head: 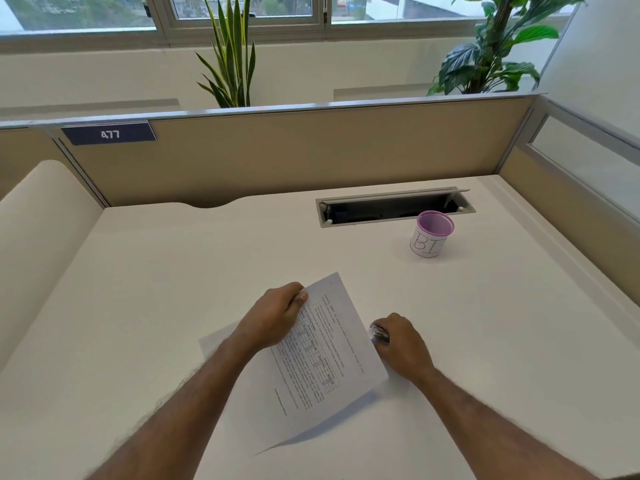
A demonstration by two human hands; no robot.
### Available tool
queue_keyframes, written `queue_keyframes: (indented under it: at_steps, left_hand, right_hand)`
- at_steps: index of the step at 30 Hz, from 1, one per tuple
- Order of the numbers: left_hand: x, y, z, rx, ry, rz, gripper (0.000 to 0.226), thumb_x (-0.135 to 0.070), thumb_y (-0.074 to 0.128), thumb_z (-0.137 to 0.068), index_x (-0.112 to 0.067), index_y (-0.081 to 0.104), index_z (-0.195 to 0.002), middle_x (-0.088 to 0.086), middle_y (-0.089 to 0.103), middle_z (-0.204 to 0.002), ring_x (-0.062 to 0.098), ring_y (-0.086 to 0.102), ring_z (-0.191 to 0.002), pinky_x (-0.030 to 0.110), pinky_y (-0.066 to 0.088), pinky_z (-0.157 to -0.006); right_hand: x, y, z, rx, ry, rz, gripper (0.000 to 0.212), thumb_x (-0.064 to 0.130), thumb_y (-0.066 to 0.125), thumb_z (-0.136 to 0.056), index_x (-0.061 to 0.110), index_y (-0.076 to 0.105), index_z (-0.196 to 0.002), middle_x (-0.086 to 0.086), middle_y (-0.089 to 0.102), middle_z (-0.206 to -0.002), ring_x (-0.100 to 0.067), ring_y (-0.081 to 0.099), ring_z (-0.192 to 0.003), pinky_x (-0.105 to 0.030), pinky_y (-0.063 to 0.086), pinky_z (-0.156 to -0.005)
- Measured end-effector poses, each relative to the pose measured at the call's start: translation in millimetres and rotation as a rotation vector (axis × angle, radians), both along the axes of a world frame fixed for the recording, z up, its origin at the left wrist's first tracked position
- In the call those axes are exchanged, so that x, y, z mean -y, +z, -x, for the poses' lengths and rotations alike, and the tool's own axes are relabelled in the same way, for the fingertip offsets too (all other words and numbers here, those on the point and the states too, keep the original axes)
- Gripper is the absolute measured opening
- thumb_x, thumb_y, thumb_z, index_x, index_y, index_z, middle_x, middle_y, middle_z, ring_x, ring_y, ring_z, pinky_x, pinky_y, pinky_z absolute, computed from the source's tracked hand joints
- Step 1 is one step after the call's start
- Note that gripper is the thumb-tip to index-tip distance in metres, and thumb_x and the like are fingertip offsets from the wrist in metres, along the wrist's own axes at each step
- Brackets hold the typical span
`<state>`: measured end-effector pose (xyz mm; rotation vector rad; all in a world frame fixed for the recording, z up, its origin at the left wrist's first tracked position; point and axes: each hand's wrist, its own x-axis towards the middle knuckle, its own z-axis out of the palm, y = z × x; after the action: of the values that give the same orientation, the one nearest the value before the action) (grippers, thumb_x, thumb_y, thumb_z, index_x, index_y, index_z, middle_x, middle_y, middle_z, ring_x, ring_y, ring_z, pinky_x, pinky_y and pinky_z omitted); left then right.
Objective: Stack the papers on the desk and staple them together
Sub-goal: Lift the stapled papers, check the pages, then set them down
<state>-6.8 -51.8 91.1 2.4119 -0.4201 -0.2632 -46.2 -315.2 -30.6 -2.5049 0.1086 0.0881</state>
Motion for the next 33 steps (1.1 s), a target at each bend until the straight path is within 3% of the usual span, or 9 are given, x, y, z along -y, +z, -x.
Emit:
queue_keyframes:
  at_steps: [7,11,13,16,20,24,27,30,33]
  left_hand:
    - [-4,1,0,-0.005,0.023,0.016,0.032,-0.036,0.035,-0.101,-0.019,0.051,-0.079,0.001,0.064,-0.076,0.020,0.060,-0.067,0.032,0.043,-0.059]
    - [-7,5,0,0.003,0.036,0.079,0.032,-0.036,0.035,-0.101,-0.019,0.052,-0.079,-0.004,0.061,-0.072,0.014,0.057,-0.063,0.029,0.042,-0.058]
    - [-8,9,2,0.019,0.066,0.173,0.032,-0.033,0.037,-0.101,-0.017,0.052,-0.079,-0.006,0.057,-0.070,0.008,0.053,-0.060,0.024,0.041,-0.057]
    - [-8,19,2,0.039,0.162,0.365,0.032,-0.027,0.039,-0.102,-0.013,0.052,-0.076,-0.005,0.054,-0.069,0.002,0.052,-0.057,0.015,0.040,-0.053]
    - [-7,29,-5,0.051,0.291,0.551,0.032,-0.027,0.038,-0.102,-0.009,0.058,-0.084,0.000,0.060,-0.077,0.001,0.057,-0.064,0.020,0.044,-0.056]
    - [-6,34,-12,0.044,0.394,0.642,0.033,-0.030,0.037,-0.102,-0.012,0.058,-0.082,-0.001,0.063,-0.081,0.002,0.058,-0.067,0.021,0.043,-0.058]
    - [-7,38,-13,0.046,0.454,0.658,0.038,-0.032,0.037,-0.102,-0.005,0.059,-0.088,0.004,0.067,-0.085,0.014,0.062,-0.073,0.025,0.046,-0.059]
    - [-4,49,-5,0.054,0.513,0.686,0.036,-0.031,0.040,-0.101,-0.008,0.064,-0.089,0.001,0.071,-0.087,0.021,0.069,-0.077,0.031,0.056,-0.062]
    - [7,64,9,0.082,0.573,0.731,0.032,-0.030,0.046,-0.099,-0.018,0.072,-0.084,-0.002,0.075,-0.087,0.022,0.071,-0.079,0.043,0.059,-0.068]
  right_hand:
    - [2,-1,0,0.083,0.000,0.150,0.060,0.028,0.068,-0.069,0.013,0.059,-0.127,-0.008,0.062,-0.120,-0.031,0.055,-0.111,-0.035,0.037,-0.097]
    - [-3,28,19,0.179,-0.312,-0.573,0.041,0.012,0.046,-0.069,0.018,0.063,-0.106,-0.002,0.067,-0.109,-0.029,0.059,-0.111,-0.022,0.041,-0.088]
    - [-7,36,30,0.096,-0.373,-1.014,0.037,0.027,0.052,-0.077,0.013,0.062,-0.111,-0.008,0.069,-0.108,-0.034,0.061,-0.111,-0.030,0.047,-0.086]
    - [-13,41,42,-0.030,-0.249,-1.220,0.077,0.064,0.066,-0.070,0.009,0.059,-0.123,-0.013,0.068,-0.121,-0.032,0.062,-0.115,-0.044,0.047,-0.098]
    - [-36,52,43,-0.121,-0.013,-1.116,0.080,0.061,0.078,-0.063,0.013,0.059,-0.124,-0.005,0.069,-0.124,-0.022,0.064,-0.116,-0.038,0.051,-0.099]
    - [-57,52,38,-0.079,-0.087,-1.038,0.084,0.064,0.085,-0.047,0.019,0.063,-0.116,0.005,0.074,-0.113,-0.017,0.067,-0.110,-0.022,0.055,-0.086]
    - [-66,49,35,0.113,-0.207,-0.867,0.059,0.041,0.084,-0.067,0.026,0.058,-0.118,0.007,0.070,-0.117,-0.017,0.065,-0.109,-0.026,0.054,-0.091]
    - [-70,72,27,0.461,-0.392,-0.588,0.061,0.012,0.080,-0.075,0.021,0.047,-0.125,0.007,0.052,-0.122,-0.017,0.054,-0.112,-0.015,0.048,-0.092]
    - [-82,120,20,0.576,-0.316,-0.617,0.045,0.030,0.075,-0.077,0.028,0.051,-0.115,0.012,0.053,-0.118,-0.017,0.056,-0.110,-0.026,0.048,-0.093]
